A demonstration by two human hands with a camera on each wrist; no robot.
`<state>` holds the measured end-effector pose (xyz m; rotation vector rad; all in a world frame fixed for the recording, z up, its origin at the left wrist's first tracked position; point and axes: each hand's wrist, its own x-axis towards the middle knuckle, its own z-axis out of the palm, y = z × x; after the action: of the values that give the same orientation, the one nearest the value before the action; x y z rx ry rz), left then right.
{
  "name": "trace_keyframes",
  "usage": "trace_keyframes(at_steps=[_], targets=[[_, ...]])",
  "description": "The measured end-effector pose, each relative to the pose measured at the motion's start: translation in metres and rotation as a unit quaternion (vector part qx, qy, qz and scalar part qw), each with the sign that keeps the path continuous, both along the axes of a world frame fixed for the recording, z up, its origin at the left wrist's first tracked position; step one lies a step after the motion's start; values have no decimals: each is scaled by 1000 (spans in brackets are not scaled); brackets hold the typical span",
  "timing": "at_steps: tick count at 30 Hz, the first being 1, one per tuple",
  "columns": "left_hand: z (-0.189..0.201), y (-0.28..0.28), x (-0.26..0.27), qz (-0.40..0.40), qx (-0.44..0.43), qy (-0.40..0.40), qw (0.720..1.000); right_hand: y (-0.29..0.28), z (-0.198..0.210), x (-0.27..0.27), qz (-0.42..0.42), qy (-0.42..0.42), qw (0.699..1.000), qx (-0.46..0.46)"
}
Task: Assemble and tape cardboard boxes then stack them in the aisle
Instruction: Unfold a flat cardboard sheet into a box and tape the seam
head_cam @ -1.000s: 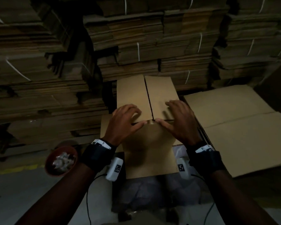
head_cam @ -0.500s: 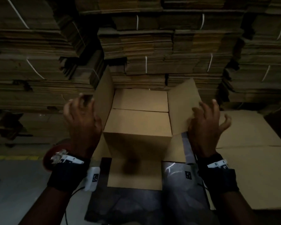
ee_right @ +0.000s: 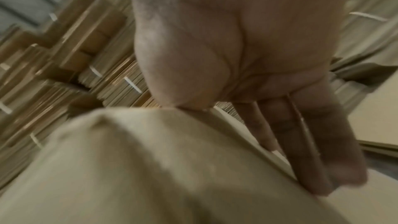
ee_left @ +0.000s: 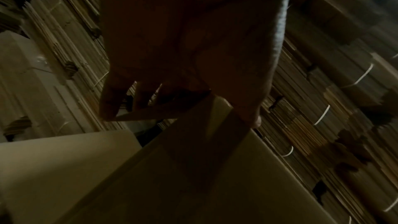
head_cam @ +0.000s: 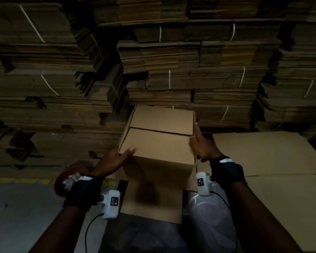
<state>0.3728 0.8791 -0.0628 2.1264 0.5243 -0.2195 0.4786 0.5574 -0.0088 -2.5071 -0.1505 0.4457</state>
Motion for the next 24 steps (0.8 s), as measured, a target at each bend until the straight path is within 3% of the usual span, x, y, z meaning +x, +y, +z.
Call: trace_keyframes(at_steps=[2,8,11,14,18,21,24], targets=[[1,2,4,21,-26,-38,999,-3,-5,-2,9,-10,1000,8],[5,18,41,98,128,-98,982,-14,-5,-35,-12,-44,998,-32],[23,8,63,99,126,-200,967,-21,-10,-48,9,-96,995,-36],[29,3,95,84,118,-194,970,-23,-19,-57,66,-144,984,-75],[47,-1,115,9,142,-206,968,-11,-7,-74,73,-200,959,-187],[62,-12,115,-97,126,-234,959,-1,-1,-87,106,-218,951,-191],[58,-24,108,-295,212,-235,902,3,5,-85,121,-210,954,-174]])
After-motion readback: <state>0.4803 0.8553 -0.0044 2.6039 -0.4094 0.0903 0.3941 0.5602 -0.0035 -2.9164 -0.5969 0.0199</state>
